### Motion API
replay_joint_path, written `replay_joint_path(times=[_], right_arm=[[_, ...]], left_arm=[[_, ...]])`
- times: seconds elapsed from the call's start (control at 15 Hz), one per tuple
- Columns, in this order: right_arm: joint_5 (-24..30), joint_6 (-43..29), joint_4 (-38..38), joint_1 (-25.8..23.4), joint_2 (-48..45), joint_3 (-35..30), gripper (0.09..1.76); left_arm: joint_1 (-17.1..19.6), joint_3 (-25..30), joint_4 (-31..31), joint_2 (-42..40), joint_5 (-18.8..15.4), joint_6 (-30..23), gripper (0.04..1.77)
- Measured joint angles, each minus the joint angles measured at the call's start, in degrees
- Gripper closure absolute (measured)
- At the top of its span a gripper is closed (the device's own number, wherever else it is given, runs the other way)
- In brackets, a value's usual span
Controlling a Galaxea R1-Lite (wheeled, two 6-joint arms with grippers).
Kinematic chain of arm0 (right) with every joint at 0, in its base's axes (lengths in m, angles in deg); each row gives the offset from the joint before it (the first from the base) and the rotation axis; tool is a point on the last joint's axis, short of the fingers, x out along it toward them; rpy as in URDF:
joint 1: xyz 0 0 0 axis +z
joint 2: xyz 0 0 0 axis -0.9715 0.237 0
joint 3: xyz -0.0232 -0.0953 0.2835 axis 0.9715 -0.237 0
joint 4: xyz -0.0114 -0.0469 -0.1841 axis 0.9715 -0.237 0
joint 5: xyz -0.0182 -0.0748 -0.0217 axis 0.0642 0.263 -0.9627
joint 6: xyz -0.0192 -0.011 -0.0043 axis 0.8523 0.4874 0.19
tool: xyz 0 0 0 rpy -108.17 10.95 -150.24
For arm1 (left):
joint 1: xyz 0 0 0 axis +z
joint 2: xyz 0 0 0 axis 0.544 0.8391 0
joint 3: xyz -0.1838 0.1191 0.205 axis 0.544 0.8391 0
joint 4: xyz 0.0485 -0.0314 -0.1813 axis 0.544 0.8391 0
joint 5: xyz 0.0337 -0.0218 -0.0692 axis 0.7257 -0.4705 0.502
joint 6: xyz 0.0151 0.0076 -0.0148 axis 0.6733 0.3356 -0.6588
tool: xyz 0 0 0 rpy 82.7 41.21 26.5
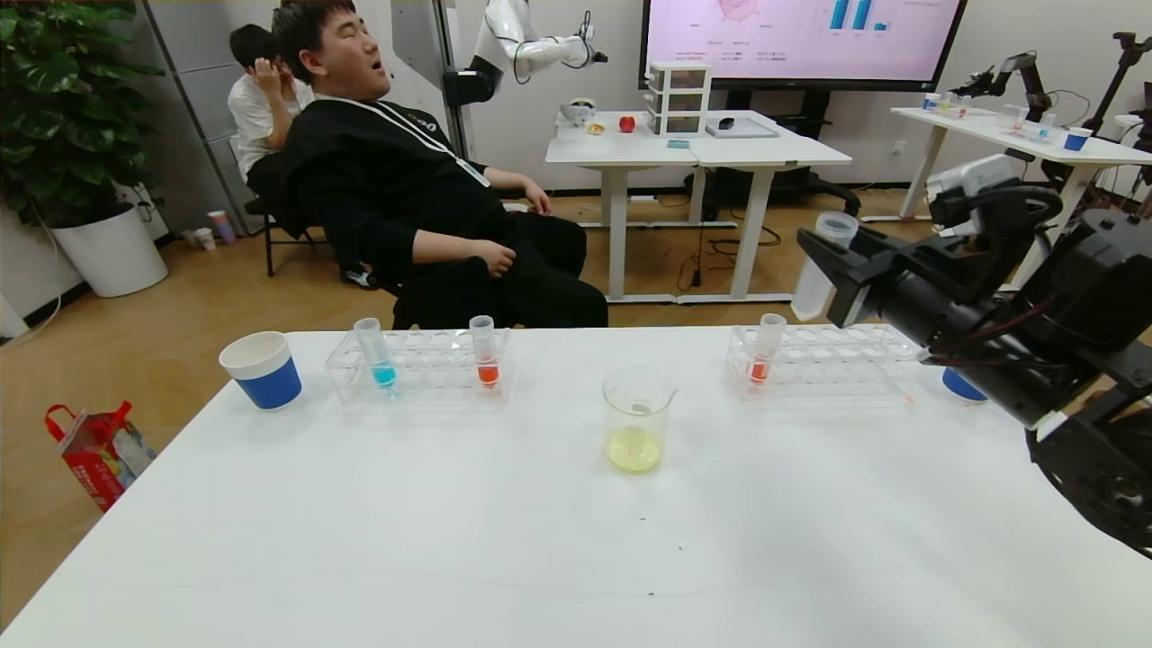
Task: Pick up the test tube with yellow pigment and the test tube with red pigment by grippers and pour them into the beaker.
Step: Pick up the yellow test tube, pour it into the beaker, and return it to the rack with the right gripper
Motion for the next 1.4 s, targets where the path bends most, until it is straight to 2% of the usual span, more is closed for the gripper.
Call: replay_joint_path(times=[0.13, 0.27, 0.4, 0.6, 0.73, 0.87, 1.0, 1.2, 1.4], right_arm=[[-1.3, -5.3, -10.8, -4.2, -5.3, -3.0, 1.35], [-0.7, -10.5, -14.8, -9.5, -9.1, -4.1, 1.35], [3.7, -12.5, -15.7, -16.5, -11.1, -4.4, 1.35], [14.2, -13.0, -15.5, -29.4, -10.6, -3.7, 1.35], [17.5, -12.9, -15.3, -36.1, -7.9, -2.0, 1.35], [17.3, -12.8, -15.2, -39.1, -4.2, 0.9, 1.35], [13.7, -12.5, -15.2, -40.3, -0.2, 3.8, 1.35], [8.2, -10.7, -15.2, -40.2, 5.9, 7.7, 1.35], [3.7, -10.1, -15.5, -39.7, 12.2, 14.6, 1.35]], left_arm=[[0.0, 0.0, 0.0, 0.0, 0.0, 0.0, 0.06], [0.0, 0.0, 0.0, 0.0, 0.0, 0.0, 0.06], [0.0, 0.0, 0.0, 0.0, 0.0, 0.0, 0.06], [0.0, 0.0, 0.0, 0.0, 0.0, 0.0, 0.06], [0.0, 0.0, 0.0, 0.0, 0.0, 0.0, 0.06], [0.0, 0.0, 0.0, 0.0, 0.0, 0.0, 0.06], [0.0, 0.0, 0.0, 0.0, 0.0, 0.0, 0.06], [0.0, 0.0, 0.0, 0.0, 0.0, 0.0, 0.06], [0.0, 0.0, 0.0, 0.0, 0.0, 0.0, 0.06]])
